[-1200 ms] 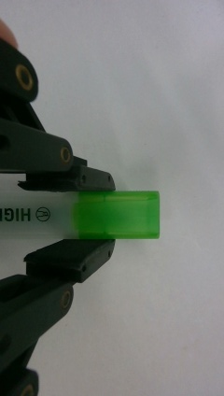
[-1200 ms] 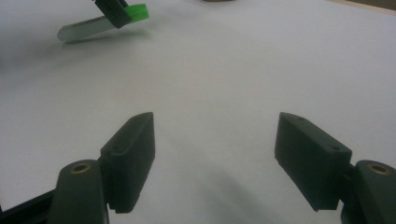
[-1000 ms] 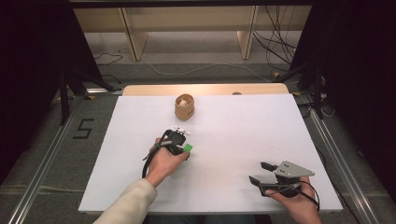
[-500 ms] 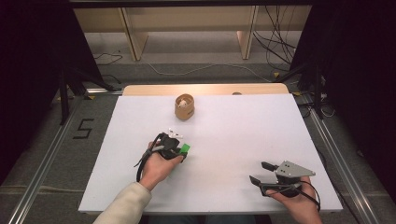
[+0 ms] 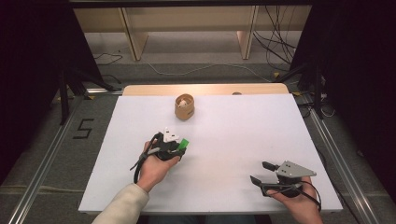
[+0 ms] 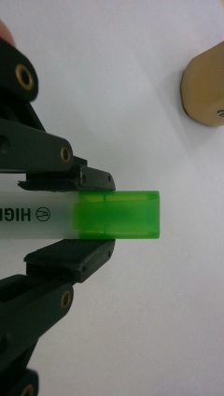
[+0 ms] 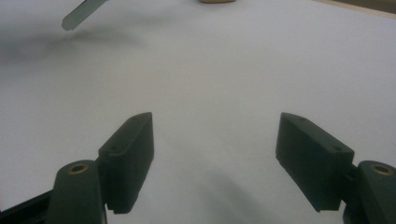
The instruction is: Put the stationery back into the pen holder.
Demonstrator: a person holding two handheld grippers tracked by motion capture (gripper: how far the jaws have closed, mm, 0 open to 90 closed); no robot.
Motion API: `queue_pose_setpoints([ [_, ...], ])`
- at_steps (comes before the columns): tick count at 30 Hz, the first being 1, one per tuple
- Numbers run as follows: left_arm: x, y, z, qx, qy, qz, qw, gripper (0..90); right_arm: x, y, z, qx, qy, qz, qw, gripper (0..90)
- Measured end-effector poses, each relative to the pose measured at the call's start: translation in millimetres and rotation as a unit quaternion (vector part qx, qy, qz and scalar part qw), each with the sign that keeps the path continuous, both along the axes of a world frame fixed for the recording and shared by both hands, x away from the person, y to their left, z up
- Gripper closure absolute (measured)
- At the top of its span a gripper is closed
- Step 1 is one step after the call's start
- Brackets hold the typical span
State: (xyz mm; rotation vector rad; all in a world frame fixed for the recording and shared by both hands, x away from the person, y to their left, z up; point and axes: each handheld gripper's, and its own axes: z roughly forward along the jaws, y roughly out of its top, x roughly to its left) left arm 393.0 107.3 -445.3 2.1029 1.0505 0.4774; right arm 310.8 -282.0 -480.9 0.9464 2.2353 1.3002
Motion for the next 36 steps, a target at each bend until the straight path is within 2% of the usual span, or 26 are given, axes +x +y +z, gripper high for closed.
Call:
queue_pose_setpoints([
  [6,-0.9,3.6,3.3,-0.019,-0.028,0.004,0.9994,66.8,-0.2,-0.1,0.0,-0.001,0.0,0.0,1.0,28.4],
  [11,-0.7,6.7,6.0,-0.02,-0.052,0.0,0.9985,66.8,-0.2,-0.1,0.0,-0.001,0.0,0.0,1.0,28.5],
  [14,-0.8,7.4,7.2,-0.027,-0.064,0.0,0.9976,66.8,-0.6,-0.2,0.4,-0.002,0.001,-0.002,1.0,28.4],
  [21,-1.0,8.4,9.8,-0.04,-0.079,0.003,0.9961,66.8,-0.4,-0.2,0.2,-0.001,0.0,-0.001,1.0,28.4],
  [27,-0.7,9.9,12.0,-0.044,-0.097,0.001,0.9943,66.8,-0.5,-0.3,0.4,-0.003,0.0,0.0,1.0,28.4],
  [36,1.9,12.4,16.8,-0.052,-0.113,0.006,0.9922,66.8,-0.3,0.2,-0.2,-0.003,0.0,0.001,1.0,28.3],
])
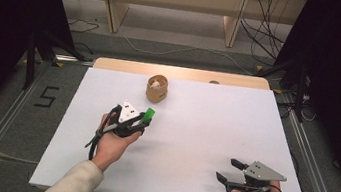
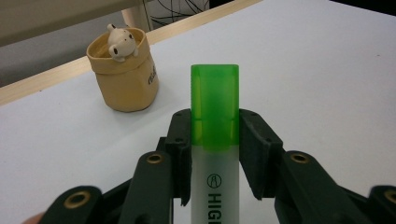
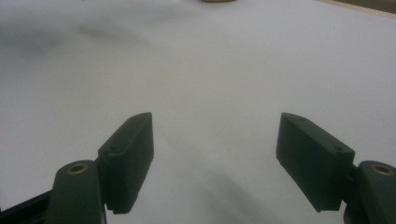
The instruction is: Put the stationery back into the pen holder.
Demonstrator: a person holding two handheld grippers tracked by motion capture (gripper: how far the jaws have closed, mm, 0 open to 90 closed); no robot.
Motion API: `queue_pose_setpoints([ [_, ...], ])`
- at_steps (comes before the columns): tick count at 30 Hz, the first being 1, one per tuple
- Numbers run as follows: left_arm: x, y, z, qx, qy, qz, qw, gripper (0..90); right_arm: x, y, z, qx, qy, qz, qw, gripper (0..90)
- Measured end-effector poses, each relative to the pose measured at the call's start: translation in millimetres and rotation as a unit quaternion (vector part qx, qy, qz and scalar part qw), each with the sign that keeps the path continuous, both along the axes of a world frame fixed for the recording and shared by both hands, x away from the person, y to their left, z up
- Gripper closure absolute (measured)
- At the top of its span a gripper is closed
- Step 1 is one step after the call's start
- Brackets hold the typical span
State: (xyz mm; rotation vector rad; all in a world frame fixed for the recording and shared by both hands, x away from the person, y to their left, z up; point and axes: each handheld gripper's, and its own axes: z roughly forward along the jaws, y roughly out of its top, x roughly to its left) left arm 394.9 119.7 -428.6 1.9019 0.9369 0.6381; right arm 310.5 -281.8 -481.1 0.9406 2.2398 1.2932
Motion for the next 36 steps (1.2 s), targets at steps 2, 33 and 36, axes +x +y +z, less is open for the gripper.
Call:
queue_pose_setpoints([
  [2,0.8,-0.5,0.4,-0.002,-0.004,0.002,1.0,66.8,0.1,-0.1,0.0,0.0,-0.001,0.0,1.0,28.4],
  [33,17.9,-0.4,4.9,-0.013,-0.06,0.012,0.998,66.8,0.7,0.0,-0.8,0.0,0.0,0.0,1.0,28.3],
  [36,19.7,0.0,5.2,-0.011,-0.064,0.013,0.9978,66.8,0.4,0.1,-0.7,0.0,0.001,0.0,1.0,28.3],
])
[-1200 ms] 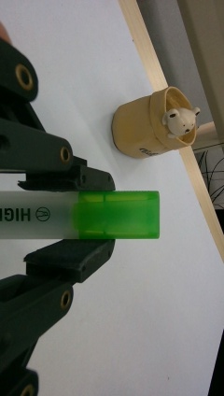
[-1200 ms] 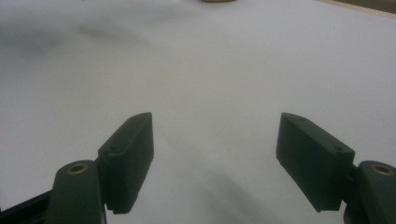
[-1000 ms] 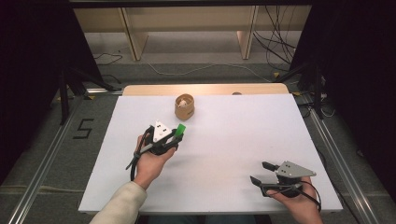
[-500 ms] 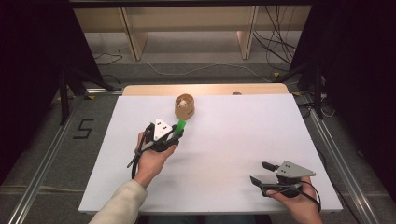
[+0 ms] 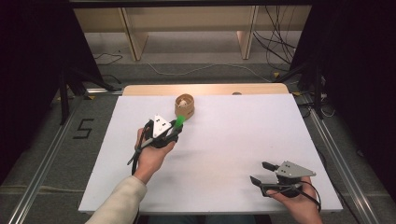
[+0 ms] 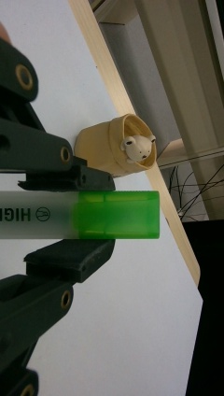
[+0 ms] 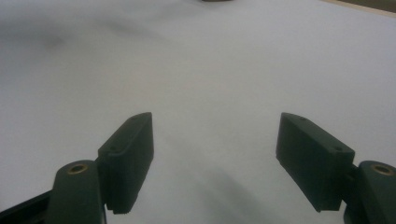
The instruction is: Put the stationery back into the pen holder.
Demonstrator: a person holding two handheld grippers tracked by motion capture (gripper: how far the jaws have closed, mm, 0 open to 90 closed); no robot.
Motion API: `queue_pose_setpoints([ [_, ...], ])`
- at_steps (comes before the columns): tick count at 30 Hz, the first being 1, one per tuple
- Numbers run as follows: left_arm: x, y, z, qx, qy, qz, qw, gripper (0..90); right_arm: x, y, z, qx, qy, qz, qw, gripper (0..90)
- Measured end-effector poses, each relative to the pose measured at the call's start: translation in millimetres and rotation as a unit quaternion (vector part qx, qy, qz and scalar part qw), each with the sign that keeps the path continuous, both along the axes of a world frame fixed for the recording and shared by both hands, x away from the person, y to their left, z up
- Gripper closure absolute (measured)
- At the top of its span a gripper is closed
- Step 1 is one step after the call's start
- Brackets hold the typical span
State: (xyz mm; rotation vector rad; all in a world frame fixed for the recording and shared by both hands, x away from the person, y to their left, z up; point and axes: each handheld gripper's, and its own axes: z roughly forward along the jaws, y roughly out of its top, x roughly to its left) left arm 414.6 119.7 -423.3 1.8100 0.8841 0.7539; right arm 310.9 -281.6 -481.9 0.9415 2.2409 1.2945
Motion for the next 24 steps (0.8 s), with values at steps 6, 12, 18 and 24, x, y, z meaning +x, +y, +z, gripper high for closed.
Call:
queue_pose_setpoints([
  [6,3.9,0.5,0.0,0.003,-0.015,-0.001,0.9999,66.8,0.1,0.1,-0.1,0.0,0.001,0.0,1.0,28.3],
  [12,9.2,1.0,1.6,-0.004,-0.013,0.002,0.9999,66.8,0.5,0.2,-0.4,0.0,0.0,0.001,1.0,28.3],
  [18,15.2,0.6,3.3,-0.005,-0.012,0.006,0.9999,66.8,0.2,0.3,-0.3,0.001,0.002,-0.001,1.0,28.3],
  [24,21.4,0.4,4.5,-0.004,-0.013,0.008,0.9999,66.8,0.4,0.1,-0.4,0.001,0.002,-0.001,1.0,28.3],
])
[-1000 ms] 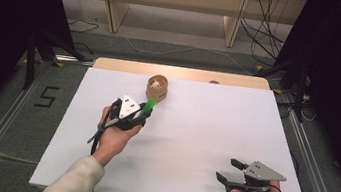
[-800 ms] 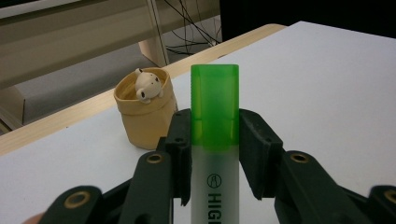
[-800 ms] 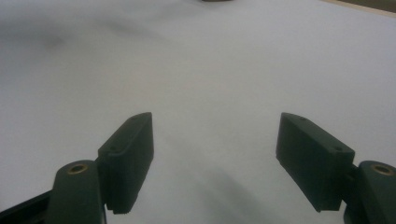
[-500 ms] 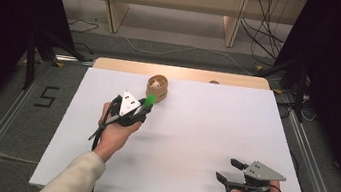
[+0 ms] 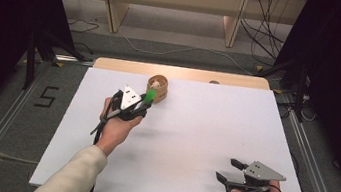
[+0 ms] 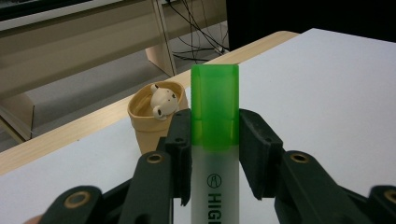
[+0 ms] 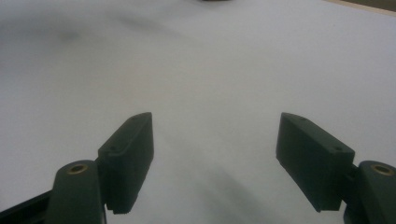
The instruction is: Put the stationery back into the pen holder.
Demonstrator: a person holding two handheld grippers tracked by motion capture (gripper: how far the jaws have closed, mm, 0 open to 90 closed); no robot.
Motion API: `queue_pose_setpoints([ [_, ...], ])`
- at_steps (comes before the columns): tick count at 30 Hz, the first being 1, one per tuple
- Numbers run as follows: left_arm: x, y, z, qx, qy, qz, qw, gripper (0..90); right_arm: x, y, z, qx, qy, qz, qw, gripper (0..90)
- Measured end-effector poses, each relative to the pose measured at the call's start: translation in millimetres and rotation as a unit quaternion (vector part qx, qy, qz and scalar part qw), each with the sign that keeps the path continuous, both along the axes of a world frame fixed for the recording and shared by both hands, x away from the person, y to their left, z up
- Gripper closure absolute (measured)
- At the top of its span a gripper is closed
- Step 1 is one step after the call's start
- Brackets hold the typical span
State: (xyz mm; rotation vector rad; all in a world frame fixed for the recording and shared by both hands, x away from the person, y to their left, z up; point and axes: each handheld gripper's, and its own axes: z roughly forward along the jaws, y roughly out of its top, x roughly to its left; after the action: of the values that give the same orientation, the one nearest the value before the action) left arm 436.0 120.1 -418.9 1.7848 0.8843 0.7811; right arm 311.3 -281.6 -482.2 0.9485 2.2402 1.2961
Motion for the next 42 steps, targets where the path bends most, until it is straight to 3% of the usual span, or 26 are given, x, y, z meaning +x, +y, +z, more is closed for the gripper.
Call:
queue_pose_setpoints([
  [30,45.7,-2.6,19.3,0.005,-0.018,0.004,0.9998,66.8,0.2,-0.3,0.0,-0.002,-0.001,0.0,1.0,28.4],
  [35,52.0,-5.1,20.5,-0.007,-0.017,0.001,0.9998,66.8,0.0,-0.3,0.0,-0.001,0.0,0.0,1.0,28.3],
  [42,59.3,-6.8,22.0,-0.008,-0.017,0.001,0.9998,66.8,0.3,-0.6,-0.2,-0.001,-0.001,0.001,1.0,28.3],
])
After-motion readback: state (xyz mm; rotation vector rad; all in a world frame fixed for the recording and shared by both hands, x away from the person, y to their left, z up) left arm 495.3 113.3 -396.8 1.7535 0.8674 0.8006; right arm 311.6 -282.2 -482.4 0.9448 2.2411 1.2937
